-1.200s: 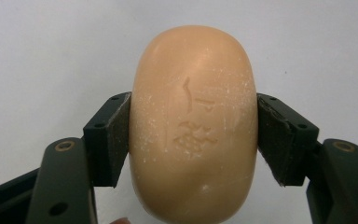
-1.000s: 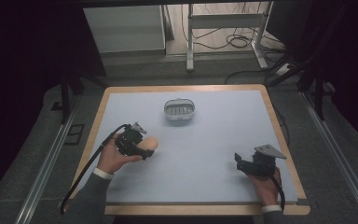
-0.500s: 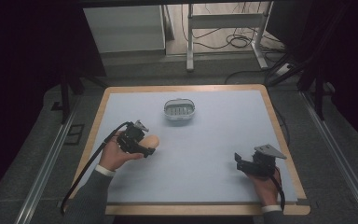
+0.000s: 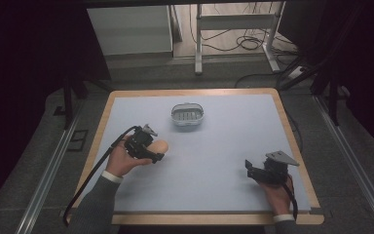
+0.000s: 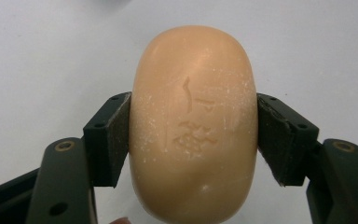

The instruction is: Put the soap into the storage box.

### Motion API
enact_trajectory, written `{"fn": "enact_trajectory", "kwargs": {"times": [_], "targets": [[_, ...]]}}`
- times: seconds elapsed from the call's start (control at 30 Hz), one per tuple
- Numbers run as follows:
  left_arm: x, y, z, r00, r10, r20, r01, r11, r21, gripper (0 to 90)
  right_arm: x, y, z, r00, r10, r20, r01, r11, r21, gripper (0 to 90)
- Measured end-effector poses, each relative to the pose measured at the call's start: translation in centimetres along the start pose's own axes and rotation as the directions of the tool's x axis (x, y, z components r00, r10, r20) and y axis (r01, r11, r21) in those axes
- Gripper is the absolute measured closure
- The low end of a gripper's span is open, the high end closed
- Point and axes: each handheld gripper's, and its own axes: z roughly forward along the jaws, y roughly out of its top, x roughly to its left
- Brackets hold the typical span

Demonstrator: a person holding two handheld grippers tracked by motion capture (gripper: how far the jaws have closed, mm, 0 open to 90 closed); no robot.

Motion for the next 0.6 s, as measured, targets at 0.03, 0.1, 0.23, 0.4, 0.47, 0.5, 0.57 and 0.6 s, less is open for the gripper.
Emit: {"fn": "enact_trajectory", "kwargs": {"times": [0.03, 0.1, 0.23, 0.4, 0.47, 0.5, 0.57, 0.6], "targets": [[0.0, 0.0, 0.0, 1.0000, 0.001, 0.001, -0.001, 1.0000, 0.001, 32.5, 0.0, 0.0, 0.0, 1.0000, 0.000, 0.000, 0.000, 1.000, 0.000, 8.9], [0.1, 0.1, 0.1, 1.0000, 0.001, -0.001, -0.001, 1.0000, 0.000, 32.5, 0.0, 0.0, 0.0, 1.0000, 0.000, 0.000, 0.000, 1.000, 0.000, 8.9], [0.2, 0.4, 0.2, 1.0000, 0.003, -0.003, -0.003, 1.0000, 0.003, 32.5, 0.0, 0.0, 0.0, 1.0000, 0.001, -0.001, -0.001, 1.000, 0.001, 8.8], [0.2, 0.9, 0.2, 1.0000, 0.005, -0.003, -0.005, 1.0000, 0.003, 32.5, 0.0, 0.0, 0.0, 1.0000, 0.000, 0.000, 0.000, 1.000, 0.001, 8.8], [0.2, 1.1, 0.3, 0.9999, 0.008, -0.006, -0.008, 1.0000, 0.002, 32.5, 0.0, 0.0, 0.0, 1.0000, 0.000, 0.000, 0.000, 1.000, 0.001, 8.8], [0.2, 1.2, 0.3, 0.9999, 0.008, -0.007, -0.008, 1.0000, 0.000, 32.5, 0.0, 0.0, 0.0, 1.0000, 0.000, 0.000, 0.000, 1.000, 0.001, 8.8], [0.3, 1.3, 0.3, 1.0000, 0.004, 0.003, -0.004, 1.0000, -0.003, 32.5, 0.0, 0.0, 0.0, 1.0000, 0.000, -0.001, 0.000, 1.000, 0.000, 8.8], [0.3, 1.3, 0.4, 1.0000, 0.002, 0.003, -0.002, 1.0000, -0.006, 32.6, 0.0, 0.0, 0.0, 1.0000, 0.000, -0.001, 0.000, 1.000, 0.000, 8.8]]}}
